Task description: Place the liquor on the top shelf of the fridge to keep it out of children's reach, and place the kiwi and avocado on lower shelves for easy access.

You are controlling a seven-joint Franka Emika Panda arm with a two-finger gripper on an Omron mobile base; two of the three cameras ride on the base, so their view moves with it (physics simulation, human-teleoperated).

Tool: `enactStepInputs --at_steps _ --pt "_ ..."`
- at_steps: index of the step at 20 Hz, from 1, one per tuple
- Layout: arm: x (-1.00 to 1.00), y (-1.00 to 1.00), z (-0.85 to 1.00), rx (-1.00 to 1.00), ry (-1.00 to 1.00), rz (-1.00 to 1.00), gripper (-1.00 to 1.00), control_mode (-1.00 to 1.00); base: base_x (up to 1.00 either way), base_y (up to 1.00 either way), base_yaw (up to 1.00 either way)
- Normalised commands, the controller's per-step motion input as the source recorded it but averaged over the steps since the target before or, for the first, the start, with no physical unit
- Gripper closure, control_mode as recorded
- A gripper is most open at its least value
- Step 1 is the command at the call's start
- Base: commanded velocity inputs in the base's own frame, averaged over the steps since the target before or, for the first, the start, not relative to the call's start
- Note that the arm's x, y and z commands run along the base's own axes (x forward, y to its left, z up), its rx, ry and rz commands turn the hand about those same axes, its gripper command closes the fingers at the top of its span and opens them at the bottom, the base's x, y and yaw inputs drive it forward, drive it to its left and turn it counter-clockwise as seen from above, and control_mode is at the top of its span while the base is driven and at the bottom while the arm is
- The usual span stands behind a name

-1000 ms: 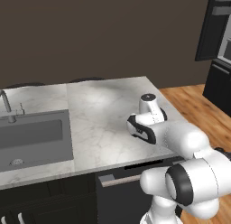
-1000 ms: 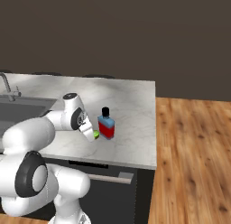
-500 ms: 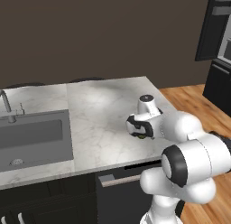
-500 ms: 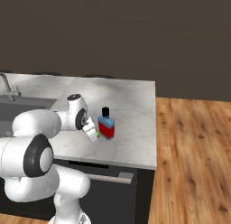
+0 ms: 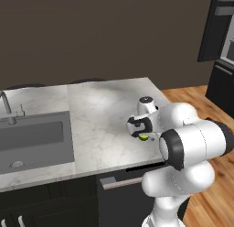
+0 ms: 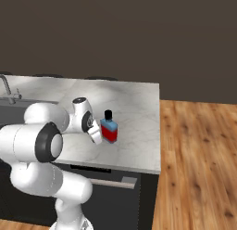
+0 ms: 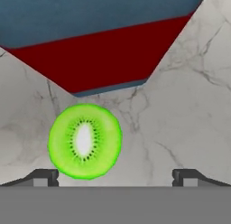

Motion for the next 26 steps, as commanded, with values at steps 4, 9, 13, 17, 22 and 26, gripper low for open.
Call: enactStepInputs --at_steps 4,9,13,17,22,26 --pt "0.24 0.00 -0.15 0.00 0.02 0.00 -1.00 -1.00 0.00 0.00 0.00" --pt "0.24 0.00 -0.16 0.00 0.03 0.00 -1.00 -1.00 0.00 0.00 0.00" --pt "0.22 0.00 -0.20 0.00 0.03 0.00 -1.00 -1.00 0.00 0.00 0.00" --pt "0.17 0.00 -0.23 0.00 0.04 0.00 -1.00 -1.00 0.00 0.00 0.00" --pt "0.07 0.00 -0.26 0.00 0.06 0.00 -1.00 -1.00 0.00 0.00 0.00" --pt "0.00 0.00 -0.25 0.00 0.07 0.00 1.00 -1.00 0.00 0.00 0.00"
